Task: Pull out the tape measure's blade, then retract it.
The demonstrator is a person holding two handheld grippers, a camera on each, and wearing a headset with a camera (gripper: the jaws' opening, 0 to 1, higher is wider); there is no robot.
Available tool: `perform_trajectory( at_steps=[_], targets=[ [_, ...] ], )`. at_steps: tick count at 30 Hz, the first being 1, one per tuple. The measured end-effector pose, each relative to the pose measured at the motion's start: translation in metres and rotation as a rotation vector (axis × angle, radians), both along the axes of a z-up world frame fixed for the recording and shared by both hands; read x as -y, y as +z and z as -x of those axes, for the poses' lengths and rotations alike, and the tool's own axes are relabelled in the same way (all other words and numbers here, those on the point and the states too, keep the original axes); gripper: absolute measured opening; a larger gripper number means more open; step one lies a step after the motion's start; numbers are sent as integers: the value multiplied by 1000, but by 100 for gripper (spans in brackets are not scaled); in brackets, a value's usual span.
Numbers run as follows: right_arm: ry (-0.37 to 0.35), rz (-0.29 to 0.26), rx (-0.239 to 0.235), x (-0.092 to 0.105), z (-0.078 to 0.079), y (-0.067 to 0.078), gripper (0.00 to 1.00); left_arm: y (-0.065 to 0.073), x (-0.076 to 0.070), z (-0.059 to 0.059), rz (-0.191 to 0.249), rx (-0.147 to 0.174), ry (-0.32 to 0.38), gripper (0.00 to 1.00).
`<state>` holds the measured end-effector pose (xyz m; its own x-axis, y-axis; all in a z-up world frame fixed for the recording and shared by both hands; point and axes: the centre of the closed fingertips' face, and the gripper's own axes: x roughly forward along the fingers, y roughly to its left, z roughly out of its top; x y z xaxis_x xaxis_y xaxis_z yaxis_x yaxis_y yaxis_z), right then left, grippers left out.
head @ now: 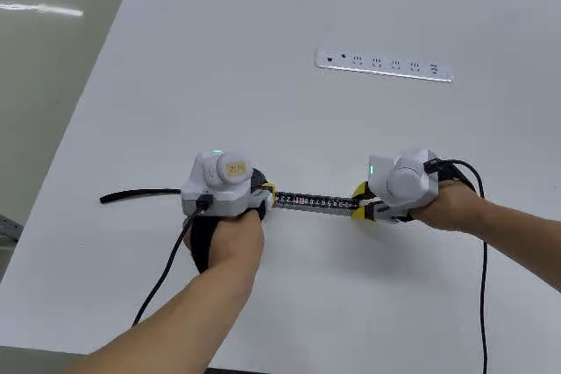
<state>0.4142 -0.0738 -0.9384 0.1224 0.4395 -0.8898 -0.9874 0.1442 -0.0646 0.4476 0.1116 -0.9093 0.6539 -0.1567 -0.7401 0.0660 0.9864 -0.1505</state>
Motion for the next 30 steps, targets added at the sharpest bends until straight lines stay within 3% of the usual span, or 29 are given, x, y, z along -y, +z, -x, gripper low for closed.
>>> perform_trajectory(
  at_steps=[30],
  targets=[
    [13,-24,-1,-30,-4,-1,14,0,0,0,-3,-1,-3,59]
  ],
)
